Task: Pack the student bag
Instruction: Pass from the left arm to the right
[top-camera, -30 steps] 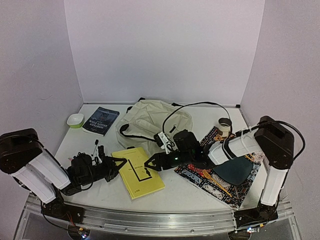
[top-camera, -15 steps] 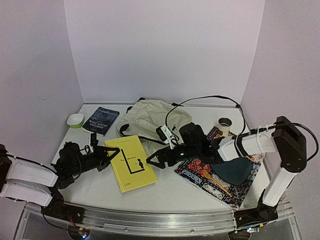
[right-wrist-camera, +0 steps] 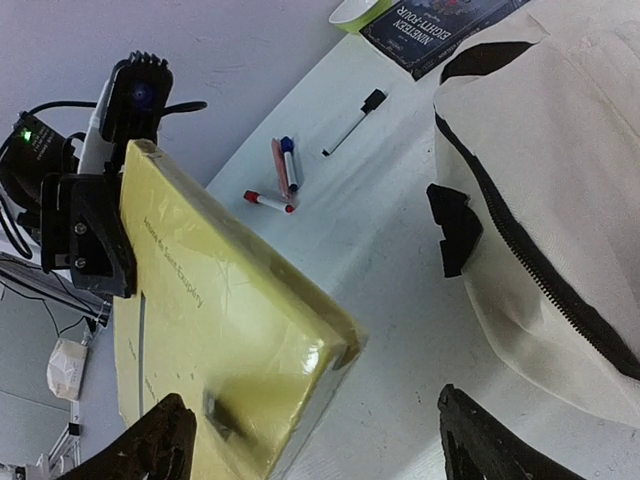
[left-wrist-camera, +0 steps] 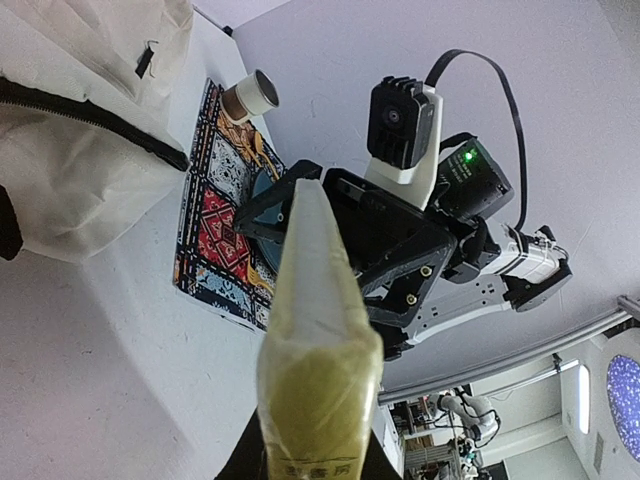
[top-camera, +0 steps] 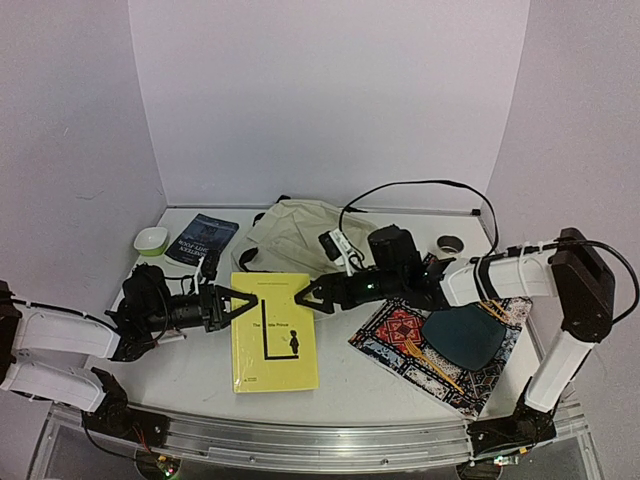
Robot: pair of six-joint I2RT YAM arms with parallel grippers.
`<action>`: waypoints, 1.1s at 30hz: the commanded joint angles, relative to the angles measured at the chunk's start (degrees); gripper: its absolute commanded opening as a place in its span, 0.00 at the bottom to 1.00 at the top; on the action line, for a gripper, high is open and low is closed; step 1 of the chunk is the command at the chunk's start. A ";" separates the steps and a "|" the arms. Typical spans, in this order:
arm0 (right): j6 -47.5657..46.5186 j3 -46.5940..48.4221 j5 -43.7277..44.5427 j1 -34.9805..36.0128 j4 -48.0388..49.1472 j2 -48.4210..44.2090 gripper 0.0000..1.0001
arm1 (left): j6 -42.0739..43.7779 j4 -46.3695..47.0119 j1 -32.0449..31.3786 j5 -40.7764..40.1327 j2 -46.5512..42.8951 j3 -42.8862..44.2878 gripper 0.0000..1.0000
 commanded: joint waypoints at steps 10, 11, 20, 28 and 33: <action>14.61 -5.71 -1.94 0.11 17.74 -3.62 0.84 | -6.37 5.39 0.07 -24.05 -7.16 0.91 0.00; 16.62 -6.73 -1.17 0.29 20.07 -3.30 0.84 | -6.81 5.42 0.07 -25.74 -7.71 1.05 0.00; 26.28 -10.30 2.70 1.56 33.41 -0.35 0.85 | -7.37 5.65 0.02 -29.22 -8.31 4.13 0.00; 21.91 -6.58 -1.26 1.45 31.82 0.09 0.84 | -8.82 5.65 0.05 -18.63 -1.79 7.67 0.00; 18.72 -3.86 -2.38 0.12 26.52 -0.33 0.84 | -8.84 5.62 0.06 -14.63 -0.29 8.52 0.00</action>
